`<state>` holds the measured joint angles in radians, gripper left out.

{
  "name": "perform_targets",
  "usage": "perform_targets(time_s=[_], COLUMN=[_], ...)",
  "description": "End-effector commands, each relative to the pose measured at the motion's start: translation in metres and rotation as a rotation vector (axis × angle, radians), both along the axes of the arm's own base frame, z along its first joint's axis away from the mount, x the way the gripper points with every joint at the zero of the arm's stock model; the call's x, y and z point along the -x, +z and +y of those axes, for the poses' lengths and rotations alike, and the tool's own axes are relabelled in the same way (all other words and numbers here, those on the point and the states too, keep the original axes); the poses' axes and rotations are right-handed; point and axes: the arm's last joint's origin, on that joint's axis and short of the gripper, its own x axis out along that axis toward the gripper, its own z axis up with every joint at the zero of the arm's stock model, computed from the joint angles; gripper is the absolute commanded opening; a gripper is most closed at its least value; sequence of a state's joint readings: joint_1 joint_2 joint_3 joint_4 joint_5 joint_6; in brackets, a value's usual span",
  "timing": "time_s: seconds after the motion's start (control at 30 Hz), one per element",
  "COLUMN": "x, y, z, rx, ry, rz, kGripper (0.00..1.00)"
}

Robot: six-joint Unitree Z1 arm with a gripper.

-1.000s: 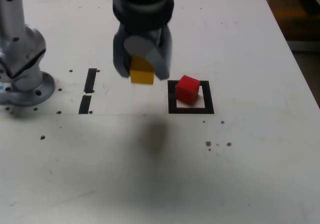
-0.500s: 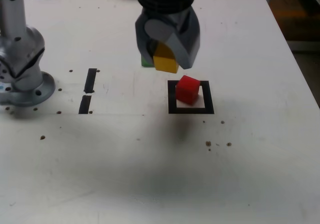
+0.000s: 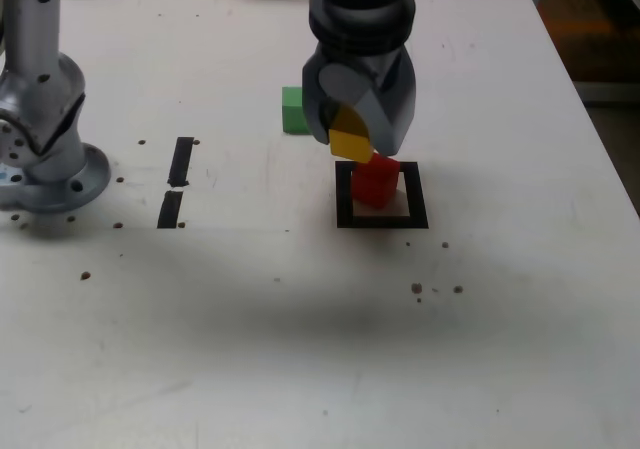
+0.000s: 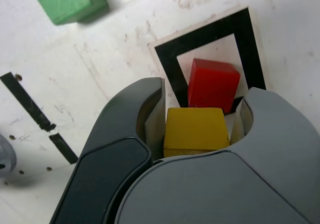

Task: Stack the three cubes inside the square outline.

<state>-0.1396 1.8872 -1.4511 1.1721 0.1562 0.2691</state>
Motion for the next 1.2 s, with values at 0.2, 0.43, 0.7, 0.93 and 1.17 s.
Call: perform_targets(time_s=[0.2,0.43,0.7,0.93,1.17], x=[-0.011,-0.013,-0.013,-0.013,-0.009], y=[-0.013,-0.021,-0.027,-0.029,-0.03], z=[0.003,0.002,0.002,0.003,0.003], rx=[0.003,0.005,0.005,0.006,0.009], ry=[0.001,0.001,0.002,0.002,0.008], rz=[-0.021,-0.021,-0.024,-0.033,-0.024], kGripper=[0.22,0.34,0.5,0.66,0.81])
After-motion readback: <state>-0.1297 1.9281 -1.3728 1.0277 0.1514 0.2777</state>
